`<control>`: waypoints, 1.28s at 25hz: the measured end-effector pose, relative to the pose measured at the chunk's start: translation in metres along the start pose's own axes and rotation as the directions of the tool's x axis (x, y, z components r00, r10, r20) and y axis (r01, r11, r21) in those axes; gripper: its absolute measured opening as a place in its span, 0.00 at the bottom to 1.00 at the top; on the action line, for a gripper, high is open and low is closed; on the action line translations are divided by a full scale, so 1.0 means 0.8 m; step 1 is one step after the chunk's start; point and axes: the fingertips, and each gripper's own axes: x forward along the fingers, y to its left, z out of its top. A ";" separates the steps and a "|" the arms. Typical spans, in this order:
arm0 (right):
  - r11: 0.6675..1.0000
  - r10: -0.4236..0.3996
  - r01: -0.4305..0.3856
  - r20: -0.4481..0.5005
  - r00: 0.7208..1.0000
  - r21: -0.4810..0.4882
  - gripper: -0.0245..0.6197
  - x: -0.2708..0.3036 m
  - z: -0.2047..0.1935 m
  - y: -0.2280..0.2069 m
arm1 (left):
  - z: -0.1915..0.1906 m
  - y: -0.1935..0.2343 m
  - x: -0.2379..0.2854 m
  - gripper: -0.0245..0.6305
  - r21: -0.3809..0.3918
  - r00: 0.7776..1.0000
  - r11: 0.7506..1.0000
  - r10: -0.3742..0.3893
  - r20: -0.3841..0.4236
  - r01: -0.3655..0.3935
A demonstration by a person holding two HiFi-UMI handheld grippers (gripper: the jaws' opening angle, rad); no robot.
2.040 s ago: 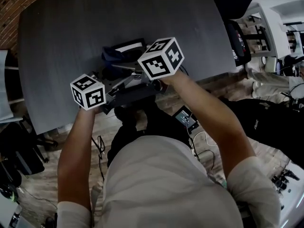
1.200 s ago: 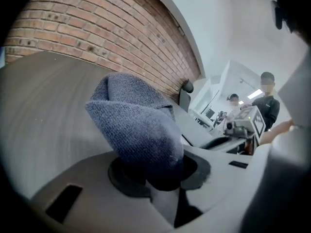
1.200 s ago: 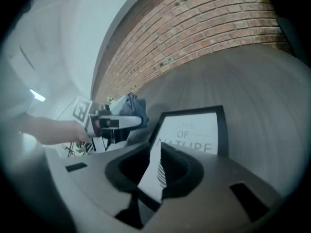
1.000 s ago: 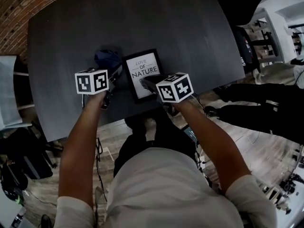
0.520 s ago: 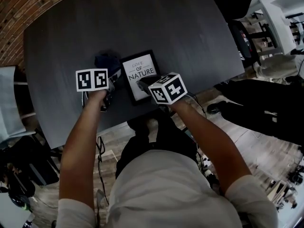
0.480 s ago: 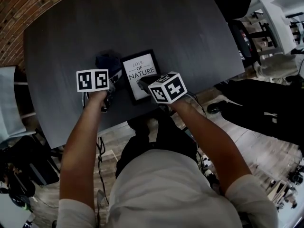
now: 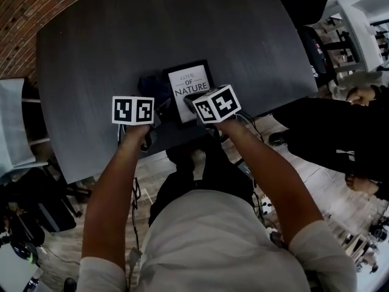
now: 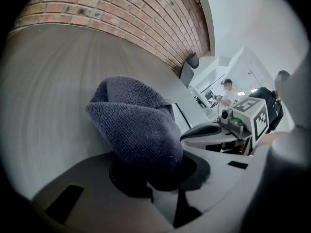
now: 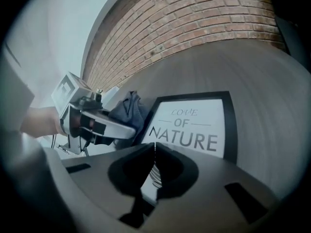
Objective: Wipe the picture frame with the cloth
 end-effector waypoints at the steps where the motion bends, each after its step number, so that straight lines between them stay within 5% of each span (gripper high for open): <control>1: 1.000 -0.003 0.003 -0.001 1.000 0.001 0.07 0.000 0.000 -0.001 | -0.005 -0.003 0.000 0.17 0.004 1.000 1.000 -0.002 -0.008 0.002; 32: 0.997 -0.074 0.075 0.047 0.996 -0.033 0.06 -0.012 0.001 -0.006 | -0.166 -0.093 -0.022 0.18 0.098 0.969 0.979 -0.160 -0.188 0.181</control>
